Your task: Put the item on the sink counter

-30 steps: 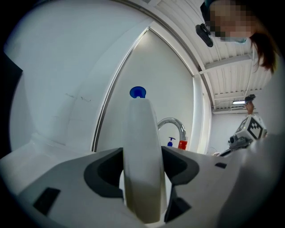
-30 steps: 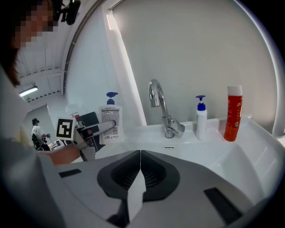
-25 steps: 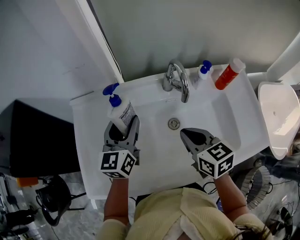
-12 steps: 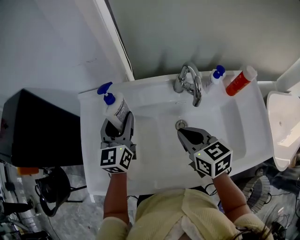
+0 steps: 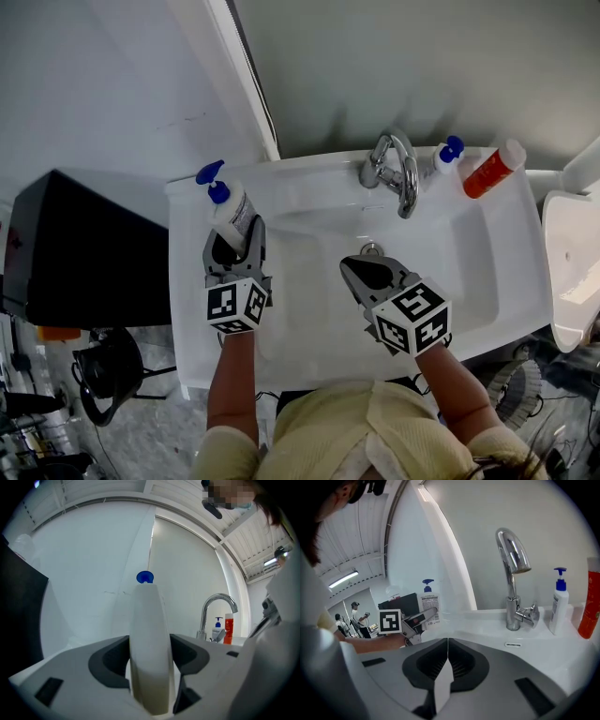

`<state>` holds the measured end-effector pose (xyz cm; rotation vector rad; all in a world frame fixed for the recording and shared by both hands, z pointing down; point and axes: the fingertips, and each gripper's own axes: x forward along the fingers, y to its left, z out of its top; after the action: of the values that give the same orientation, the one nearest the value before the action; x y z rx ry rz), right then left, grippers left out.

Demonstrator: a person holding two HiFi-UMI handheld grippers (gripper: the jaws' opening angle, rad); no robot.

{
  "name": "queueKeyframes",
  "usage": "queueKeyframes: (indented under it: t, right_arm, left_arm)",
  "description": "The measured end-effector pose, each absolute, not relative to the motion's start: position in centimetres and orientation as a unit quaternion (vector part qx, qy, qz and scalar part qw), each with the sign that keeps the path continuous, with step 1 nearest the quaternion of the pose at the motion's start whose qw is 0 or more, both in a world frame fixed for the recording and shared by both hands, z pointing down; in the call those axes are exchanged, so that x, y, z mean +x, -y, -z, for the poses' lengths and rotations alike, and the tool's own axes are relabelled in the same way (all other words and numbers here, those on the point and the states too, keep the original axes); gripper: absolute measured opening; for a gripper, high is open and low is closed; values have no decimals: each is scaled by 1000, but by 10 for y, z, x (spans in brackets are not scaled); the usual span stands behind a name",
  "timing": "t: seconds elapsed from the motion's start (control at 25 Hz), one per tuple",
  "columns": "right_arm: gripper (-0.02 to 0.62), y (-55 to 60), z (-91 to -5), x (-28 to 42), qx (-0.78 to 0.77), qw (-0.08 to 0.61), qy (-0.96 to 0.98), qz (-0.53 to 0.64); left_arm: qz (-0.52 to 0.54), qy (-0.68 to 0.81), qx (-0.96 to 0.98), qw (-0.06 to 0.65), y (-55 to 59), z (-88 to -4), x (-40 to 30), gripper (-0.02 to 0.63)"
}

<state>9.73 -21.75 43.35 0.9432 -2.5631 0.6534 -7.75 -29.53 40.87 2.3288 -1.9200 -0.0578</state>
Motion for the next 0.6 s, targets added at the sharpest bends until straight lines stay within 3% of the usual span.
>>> queueKeyframes:
  t: [0.6]
  right_arm:
    - [26, 211, -461, 70, 298, 191, 902, -246]
  left_arm:
    - [29, 666, 743, 60, 330, -429, -100, 290]
